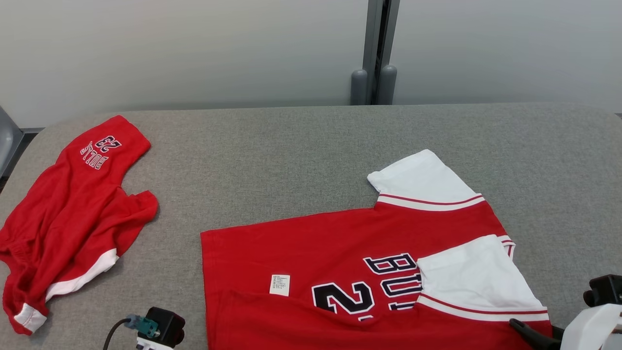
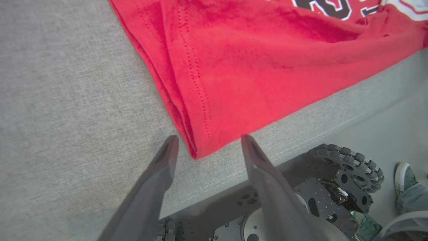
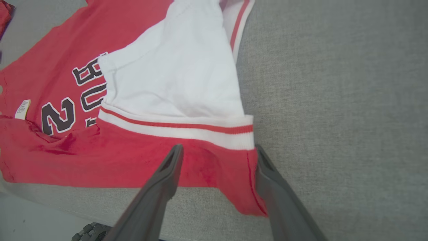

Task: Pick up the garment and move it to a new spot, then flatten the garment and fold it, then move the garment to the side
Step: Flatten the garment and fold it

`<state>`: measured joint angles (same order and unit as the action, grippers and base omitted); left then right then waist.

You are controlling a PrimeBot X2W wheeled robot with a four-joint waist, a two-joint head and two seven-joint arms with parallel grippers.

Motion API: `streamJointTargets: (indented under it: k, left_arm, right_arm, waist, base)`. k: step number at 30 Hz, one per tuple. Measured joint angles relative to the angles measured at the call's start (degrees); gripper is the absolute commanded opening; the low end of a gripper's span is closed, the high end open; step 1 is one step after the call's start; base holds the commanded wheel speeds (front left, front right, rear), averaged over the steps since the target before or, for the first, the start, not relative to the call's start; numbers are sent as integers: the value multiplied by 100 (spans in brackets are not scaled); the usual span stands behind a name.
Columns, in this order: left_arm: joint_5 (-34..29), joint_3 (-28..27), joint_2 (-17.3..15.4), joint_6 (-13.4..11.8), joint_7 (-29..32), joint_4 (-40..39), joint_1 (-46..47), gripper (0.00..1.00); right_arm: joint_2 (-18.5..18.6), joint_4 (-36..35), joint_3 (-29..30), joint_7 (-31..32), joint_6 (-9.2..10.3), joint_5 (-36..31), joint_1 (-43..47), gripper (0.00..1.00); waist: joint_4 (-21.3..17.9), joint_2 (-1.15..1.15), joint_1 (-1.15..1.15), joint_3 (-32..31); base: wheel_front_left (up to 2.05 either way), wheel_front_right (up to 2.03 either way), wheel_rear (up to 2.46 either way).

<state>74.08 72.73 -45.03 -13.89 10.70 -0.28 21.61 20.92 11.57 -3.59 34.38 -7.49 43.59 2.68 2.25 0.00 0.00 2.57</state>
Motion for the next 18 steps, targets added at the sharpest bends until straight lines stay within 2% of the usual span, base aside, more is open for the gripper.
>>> streamJointTargets:
  k: [5, 8, 14, 18]
  left_arm:
    - [-49, -25, -71, -32, -15, -40, 21, 100]
    - [-122, -104, -89, -136, -138, -71, 91, 100]
    - [-200, -114, -46, -182, -166, -74, 110, 100]
    - [-325, -230, -45, -333, -375, -19, 219, 100]
  right_arm:
    - [-83, -307, 287, 89, 0, -203, 138, 100]
    - [-134, -505, 452, 151, 0, -315, 193, 100]
    - [-277, -790, 580, 277, 0, -502, 258, 100]
    - [-279, -1045, 657, 196, 0, -594, 237, 100]
  waist:
    - [8, 0, 0, 7]
    - [6, 0, 0, 7]
    - [-12, 0, 0, 11]
    - [-10, 0, 0, 45]
  base:
    - [0, 0, 0]
    - [0, 0, 0]
    - [0, 0, 0]
    - [0, 0, 0]
